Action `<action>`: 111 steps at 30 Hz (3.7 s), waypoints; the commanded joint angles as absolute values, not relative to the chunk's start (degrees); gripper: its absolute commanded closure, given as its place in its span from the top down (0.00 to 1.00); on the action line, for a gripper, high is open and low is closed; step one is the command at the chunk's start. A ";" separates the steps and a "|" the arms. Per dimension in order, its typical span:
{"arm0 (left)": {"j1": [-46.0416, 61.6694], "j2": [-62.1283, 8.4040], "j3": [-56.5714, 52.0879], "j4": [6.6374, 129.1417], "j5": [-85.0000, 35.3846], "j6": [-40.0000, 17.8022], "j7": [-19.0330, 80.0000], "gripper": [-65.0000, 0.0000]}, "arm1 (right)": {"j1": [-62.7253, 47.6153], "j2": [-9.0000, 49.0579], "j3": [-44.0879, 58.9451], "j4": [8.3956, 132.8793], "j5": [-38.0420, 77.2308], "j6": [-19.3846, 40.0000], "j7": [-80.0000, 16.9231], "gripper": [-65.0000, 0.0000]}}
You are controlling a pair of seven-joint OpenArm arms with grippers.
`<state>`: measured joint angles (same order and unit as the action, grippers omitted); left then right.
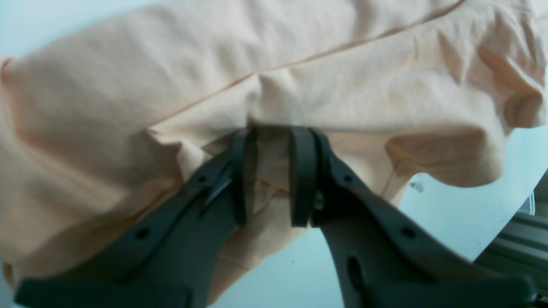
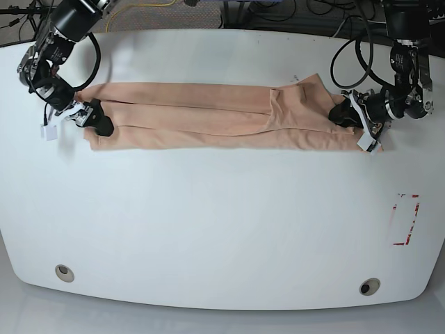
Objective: Fold the T-shirt properly
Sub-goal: 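Shift the right gripper along the strip end and regrasp it, then lift the strip end with the right gripper and fold it toward the middle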
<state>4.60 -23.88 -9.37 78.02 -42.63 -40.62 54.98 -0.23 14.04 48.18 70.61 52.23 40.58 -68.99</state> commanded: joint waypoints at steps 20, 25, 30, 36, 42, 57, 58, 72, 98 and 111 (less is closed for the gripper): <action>4.53 -24.57 -9.45 77.93 -39.52 -40.00 57.63 0.19 | -1.89 13.93 44.35 74.59 48.84 40.00 -69.58 0.02; 4.44 -24.57 -9.36 77.93 -39.52 -40.00 57.63 0.19 | -4.26 13.76 44.00 85.58 48.92 40.00 -69.67 0.00; 4.44 -24.57 -9.36 77.93 -39.52 -40.00 57.63 0.19 | -6.37 12.62 43.38 95.96 49.01 40.00 -70.02 0.01; 4.44 -24.57 -6.46 77.93 -39.52 -40.00 57.63 0.19 | -7.96 10.86 38.90 106.86 49.01 37.49 -70.02 0.01; 4.44 -24.57 -4.00 77.93 -39.52 -40.00 57.63 0.19 | -8.92 6.81 34.33 112.92 48.92 34.86 -70.02 0.01; 4.44 -24.48 -1.80 77.93 -39.52 -40.00 57.71 0.19 | -6.90 1.10 21.93 113.54 45.67 34.86 -69.58 0.01; 4.44 -24.48 -1.63 77.93 -39.52 -40.00 57.71 0.19 | -6.64 0.75 20.97 113.54 44.26 34.86 -69.58 0.01; 4.44 -24.48 -1.54 77.93 -39.52 -40.00 57.71 0.19 | -2.15 -1.89 9.54 113.54 23.87 34.95 -69.49 0.01; 4.44 -24.48 -1.54 77.93 -39.52 -40.00 57.71 0.19 | -0.84 -7.43 -8.04 111.52 4.18 34.86 -65.27 0.63; 4.44 -24.48 -1.54 77.93 -39.60 -40.00 57.54 0.19 | -3.56 -5.85 -8.75 116.18 4.00 35.38 -65.27 0.63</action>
